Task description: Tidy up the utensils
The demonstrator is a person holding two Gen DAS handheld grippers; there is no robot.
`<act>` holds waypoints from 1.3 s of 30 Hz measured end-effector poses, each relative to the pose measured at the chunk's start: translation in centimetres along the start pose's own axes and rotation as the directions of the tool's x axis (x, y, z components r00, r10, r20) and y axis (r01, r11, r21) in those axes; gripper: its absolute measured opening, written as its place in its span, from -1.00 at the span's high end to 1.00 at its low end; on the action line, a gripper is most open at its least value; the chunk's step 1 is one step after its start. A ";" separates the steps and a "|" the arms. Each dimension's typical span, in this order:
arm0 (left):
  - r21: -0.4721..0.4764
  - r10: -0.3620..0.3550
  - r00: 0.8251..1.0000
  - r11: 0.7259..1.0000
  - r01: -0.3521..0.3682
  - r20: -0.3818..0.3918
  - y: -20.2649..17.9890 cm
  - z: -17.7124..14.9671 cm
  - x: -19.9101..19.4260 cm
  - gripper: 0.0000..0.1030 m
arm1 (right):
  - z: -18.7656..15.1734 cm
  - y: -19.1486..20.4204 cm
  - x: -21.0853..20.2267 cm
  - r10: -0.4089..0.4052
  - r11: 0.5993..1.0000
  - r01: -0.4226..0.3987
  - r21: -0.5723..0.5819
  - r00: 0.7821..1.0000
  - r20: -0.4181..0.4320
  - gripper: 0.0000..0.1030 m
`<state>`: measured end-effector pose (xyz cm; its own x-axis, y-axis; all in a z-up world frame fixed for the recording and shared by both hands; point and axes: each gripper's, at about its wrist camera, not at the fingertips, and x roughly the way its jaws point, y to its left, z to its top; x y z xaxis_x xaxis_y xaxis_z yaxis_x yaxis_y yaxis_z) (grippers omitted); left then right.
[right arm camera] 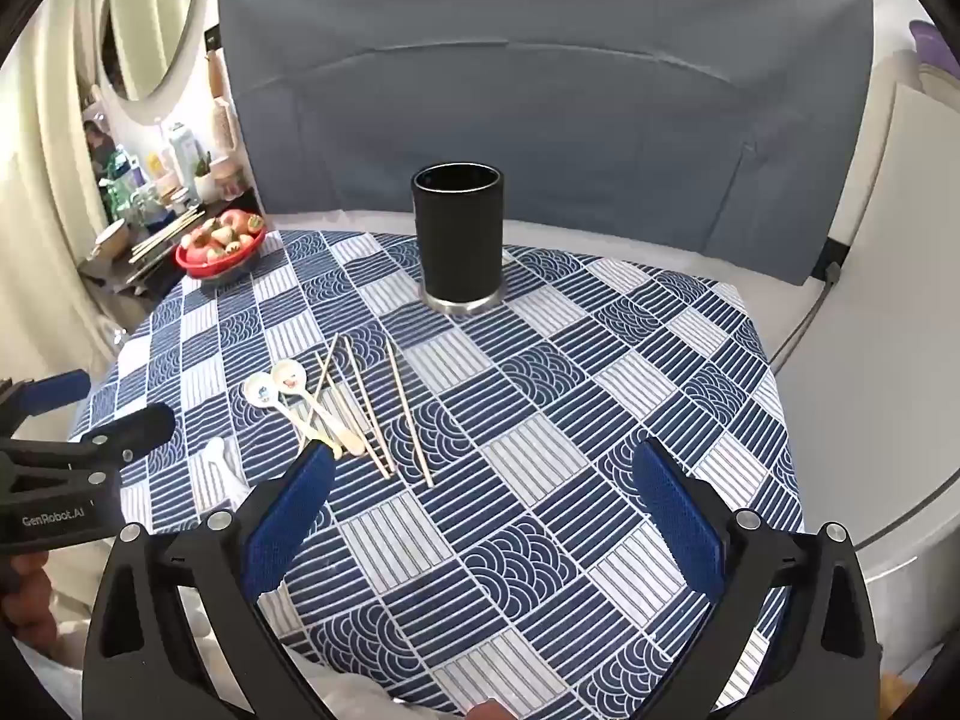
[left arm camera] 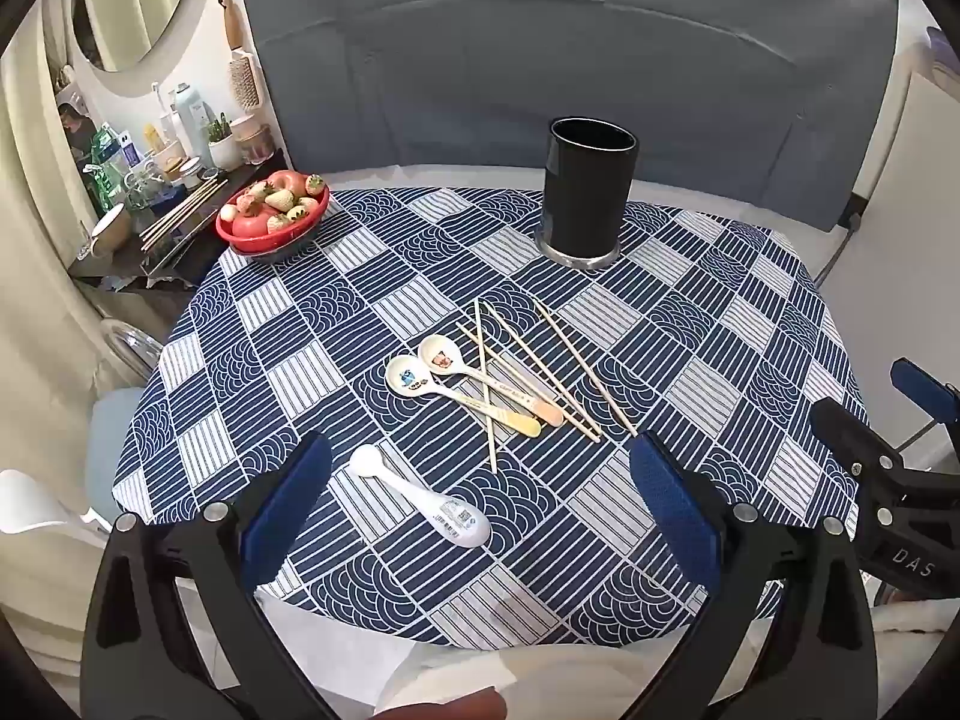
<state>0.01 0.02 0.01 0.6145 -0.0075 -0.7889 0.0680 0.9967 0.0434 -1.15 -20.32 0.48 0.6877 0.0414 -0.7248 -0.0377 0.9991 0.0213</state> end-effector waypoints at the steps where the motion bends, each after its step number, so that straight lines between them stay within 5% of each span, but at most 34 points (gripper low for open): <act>1: -0.002 -0.002 1.000 1.000 0.002 0.001 0.0 0.0 0.0 -0.89 | 0.0 0.0 0.0 -0.002 1.000 0.002 -0.001 1.000 -0.004 -0.85; 39: 0.045 -0.018 1.000 0.999 0.019 -0.024 -0.2 -0.5 0.6 -0.89 | -0.4 0.5 -0.1 -0.017 1.000 0.018 0.010 1.000 -0.016 -0.85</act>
<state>-0.02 -0.13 -0.74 0.5938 -0.0230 -0.8043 0.1146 0.9918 0.0562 -1.52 -19.83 0.23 0.6767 0.0238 -0.7359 -0.0185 0.9997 0.0153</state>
